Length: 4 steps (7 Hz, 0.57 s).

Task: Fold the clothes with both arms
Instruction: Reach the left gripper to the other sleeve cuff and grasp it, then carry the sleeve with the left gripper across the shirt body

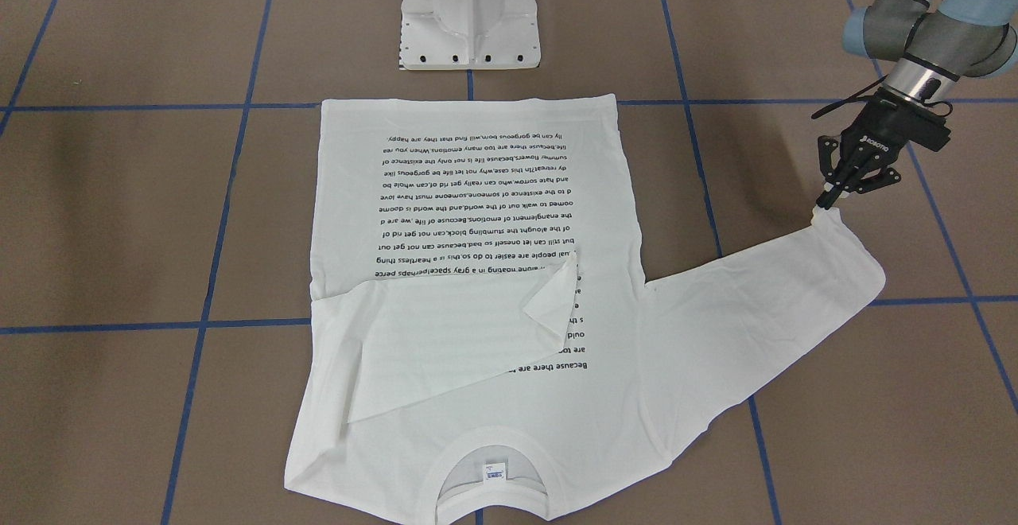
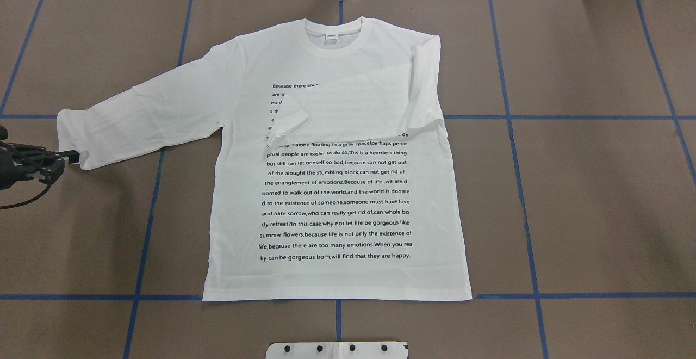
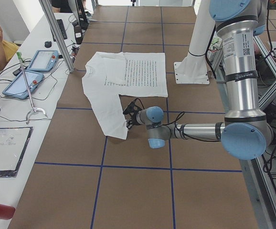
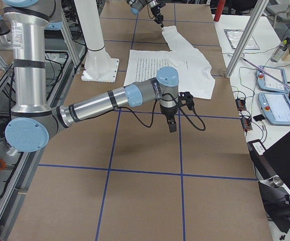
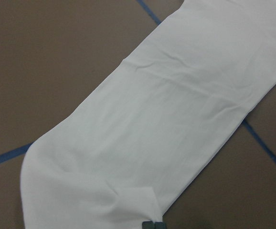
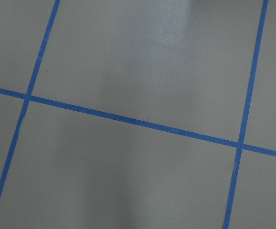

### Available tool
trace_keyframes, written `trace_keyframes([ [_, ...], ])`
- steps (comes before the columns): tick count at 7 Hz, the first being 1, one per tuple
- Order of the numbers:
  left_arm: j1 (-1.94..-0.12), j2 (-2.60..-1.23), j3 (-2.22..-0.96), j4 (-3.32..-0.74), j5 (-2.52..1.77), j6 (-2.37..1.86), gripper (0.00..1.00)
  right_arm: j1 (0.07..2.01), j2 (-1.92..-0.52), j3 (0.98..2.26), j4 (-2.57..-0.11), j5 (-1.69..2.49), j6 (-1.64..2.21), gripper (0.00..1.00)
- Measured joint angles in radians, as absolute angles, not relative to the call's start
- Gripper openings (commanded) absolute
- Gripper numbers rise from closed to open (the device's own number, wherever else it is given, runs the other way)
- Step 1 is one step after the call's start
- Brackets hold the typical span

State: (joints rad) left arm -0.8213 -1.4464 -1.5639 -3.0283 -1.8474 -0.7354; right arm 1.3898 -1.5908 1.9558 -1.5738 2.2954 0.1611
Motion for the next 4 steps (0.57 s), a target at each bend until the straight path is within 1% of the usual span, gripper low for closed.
trace_keyframes([
  [2, -0.822, -1.611, -1.568, -2.962, -1.914, -0.879, 0.0, 1.39, -1.592, 1.956, -1.574, 2.295, 0.161, 1.0],
  [4, -0.812, -1.825, -1.576, -2.8, -1.942, -1.076, 0.0, 1.39, -1.596, 1.955, -1.574, 2.296, 0.161, 1.0],
])
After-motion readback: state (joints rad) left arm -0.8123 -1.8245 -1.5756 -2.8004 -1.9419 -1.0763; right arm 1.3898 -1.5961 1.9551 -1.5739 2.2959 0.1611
